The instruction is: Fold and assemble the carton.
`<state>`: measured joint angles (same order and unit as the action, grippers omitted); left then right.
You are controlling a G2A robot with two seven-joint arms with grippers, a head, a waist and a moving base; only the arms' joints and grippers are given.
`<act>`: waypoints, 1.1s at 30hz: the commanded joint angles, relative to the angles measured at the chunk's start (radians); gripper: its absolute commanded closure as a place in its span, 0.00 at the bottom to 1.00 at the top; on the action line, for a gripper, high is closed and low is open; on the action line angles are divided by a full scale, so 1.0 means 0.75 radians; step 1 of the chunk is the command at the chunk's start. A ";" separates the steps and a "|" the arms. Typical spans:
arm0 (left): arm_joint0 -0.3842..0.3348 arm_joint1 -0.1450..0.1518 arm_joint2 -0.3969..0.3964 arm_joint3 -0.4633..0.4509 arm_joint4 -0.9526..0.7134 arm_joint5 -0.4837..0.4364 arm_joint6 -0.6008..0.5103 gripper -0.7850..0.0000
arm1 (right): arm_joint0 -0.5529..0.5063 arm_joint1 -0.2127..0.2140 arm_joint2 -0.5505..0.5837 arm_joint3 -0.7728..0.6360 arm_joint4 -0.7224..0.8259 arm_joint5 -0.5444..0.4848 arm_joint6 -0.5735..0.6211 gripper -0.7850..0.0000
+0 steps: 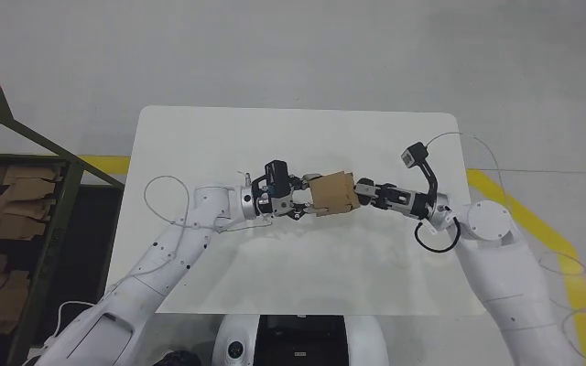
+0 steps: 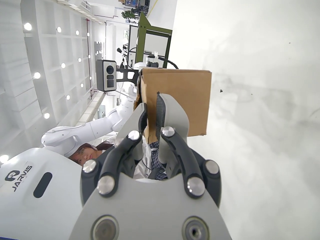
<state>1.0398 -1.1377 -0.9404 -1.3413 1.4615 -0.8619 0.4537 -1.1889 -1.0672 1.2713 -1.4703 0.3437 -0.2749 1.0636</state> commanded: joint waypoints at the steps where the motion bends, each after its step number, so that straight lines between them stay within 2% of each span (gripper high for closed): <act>1: 0.000 0.000 0.000 0.000 -0.002 0.002 -0.002 0.67 | -0.001 0.001 0.001 -0.009 -0.015 0.006 -0.011 1.00; 33: -0.008 -0.007 0.010 0.020 -0.029 0.005 -0.049 0.65 | -0.020 0.011 -0.027 -0.124 -0.043 0.019 -0.027 1.00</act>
<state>1.0350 -1.1425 -0.9341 -1.3288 1.4422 -0.8571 0.4203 -1.2052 -1.0587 1.2532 -1.5634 0.3091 -0.2597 1.0422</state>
